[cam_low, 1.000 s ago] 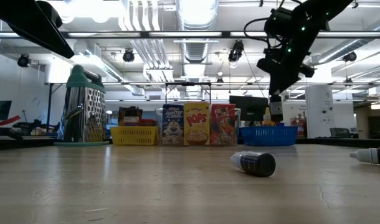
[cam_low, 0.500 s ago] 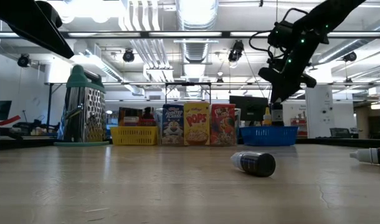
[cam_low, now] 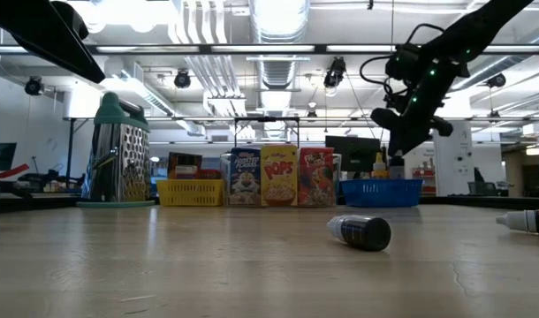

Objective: Pick & Place Kitchen Items
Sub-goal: Put the blue bottle into the blue bin

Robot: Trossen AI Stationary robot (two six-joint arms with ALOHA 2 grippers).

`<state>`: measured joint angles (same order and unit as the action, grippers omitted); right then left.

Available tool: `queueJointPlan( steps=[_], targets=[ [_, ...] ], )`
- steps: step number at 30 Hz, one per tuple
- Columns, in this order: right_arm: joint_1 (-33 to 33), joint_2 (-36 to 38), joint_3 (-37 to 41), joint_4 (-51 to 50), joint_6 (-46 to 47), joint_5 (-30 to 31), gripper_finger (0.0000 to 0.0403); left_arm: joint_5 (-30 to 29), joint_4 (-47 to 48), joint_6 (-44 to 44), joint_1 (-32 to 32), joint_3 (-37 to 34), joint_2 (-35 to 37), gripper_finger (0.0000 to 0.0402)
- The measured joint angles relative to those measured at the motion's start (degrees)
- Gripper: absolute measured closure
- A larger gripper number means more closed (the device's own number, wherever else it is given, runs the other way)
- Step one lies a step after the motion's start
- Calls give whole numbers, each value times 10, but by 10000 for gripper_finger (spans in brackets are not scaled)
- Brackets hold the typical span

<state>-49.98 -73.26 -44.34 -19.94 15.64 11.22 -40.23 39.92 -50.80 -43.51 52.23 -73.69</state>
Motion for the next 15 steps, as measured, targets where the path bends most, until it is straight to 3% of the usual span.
queueJointPlan(
  steps=[15],
  targets=[
    [-1, -94, -2, 67, -10, -5, 286, -2, 0, 0, -1, 0, 0, 206]
  ],
)
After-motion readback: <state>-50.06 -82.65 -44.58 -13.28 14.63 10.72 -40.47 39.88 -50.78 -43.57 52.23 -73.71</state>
